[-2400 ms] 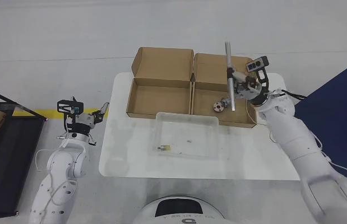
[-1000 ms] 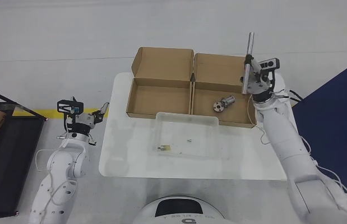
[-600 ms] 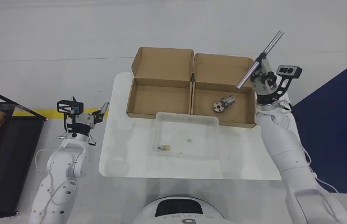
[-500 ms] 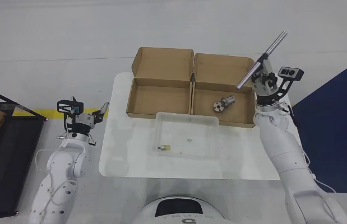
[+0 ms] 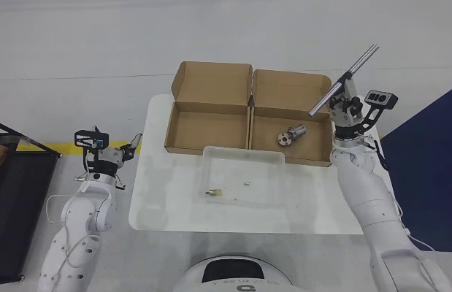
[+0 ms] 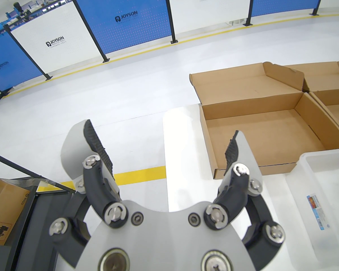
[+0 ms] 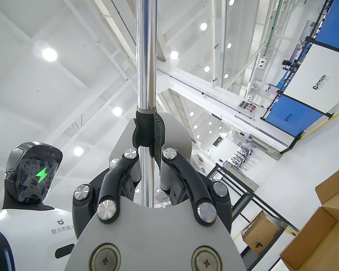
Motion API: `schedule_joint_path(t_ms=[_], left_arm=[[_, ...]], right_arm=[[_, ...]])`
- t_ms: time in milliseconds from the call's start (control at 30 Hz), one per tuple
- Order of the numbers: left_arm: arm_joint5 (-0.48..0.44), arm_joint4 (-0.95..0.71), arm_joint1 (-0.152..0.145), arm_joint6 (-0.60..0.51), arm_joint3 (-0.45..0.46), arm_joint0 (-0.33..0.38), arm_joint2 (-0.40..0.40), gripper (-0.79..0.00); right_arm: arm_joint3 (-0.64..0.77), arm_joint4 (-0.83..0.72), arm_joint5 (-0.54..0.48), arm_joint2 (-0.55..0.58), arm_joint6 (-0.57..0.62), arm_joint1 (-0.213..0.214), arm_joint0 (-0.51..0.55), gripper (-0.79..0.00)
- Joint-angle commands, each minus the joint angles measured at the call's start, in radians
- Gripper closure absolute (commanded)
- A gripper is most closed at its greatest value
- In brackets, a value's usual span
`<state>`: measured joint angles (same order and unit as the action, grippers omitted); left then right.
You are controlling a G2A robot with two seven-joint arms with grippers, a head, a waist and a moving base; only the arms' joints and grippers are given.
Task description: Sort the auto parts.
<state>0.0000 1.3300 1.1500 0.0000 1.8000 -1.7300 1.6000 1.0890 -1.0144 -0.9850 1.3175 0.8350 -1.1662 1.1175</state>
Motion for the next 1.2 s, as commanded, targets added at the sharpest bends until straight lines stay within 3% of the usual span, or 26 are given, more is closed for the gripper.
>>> schedule_joint_path(t_ms=[0,133,267,400,600,933,1167], left_arm=[[0.0,0.0,0.0,0.0,0.0,0.0,0.0,-0.785],[0.0,0.0,0.0,0.0,0.0,0.0,0.0,-0.785],[0.0,0.0,0.0,0.0,0.0,0.0,0.0,-0.785],[0.0,0.0,0.0,0.0,0.0,0.0,0.0,-0.785],[0.0,0.0,0.0,0.0,0.0,0.0,0.0,-0.785],[0.0,0.0,0.0,0.0,0.0,0.0,0.0,-0.785],[0.0,0.0,0.0,0.0,0.0,0.0,0.0,-0.785]], right_arm=[[0.0,0.0,0.0,0.0,0.0,0.0,0.0,0.0],[0.0,0.0,0.0,0.0,0.0,0.0,0.0,0.0],[-0.01,0.131,0.152,0.002,-0.078,0.006,0.001,0.0],[-0.03,0.259,0.229,-0.008,-0.137,0.007,-0.002,0.0],[-0.096,0.335,0.399,-0.016,-0.007,0.019,-0.019,0.0],[-0.2,0.482,0.354,0.061,0.1,0.056,-0.005,0.0],[-0.221,0.599,0.423,0.113,0.041,0.081,0.013,0.0]])
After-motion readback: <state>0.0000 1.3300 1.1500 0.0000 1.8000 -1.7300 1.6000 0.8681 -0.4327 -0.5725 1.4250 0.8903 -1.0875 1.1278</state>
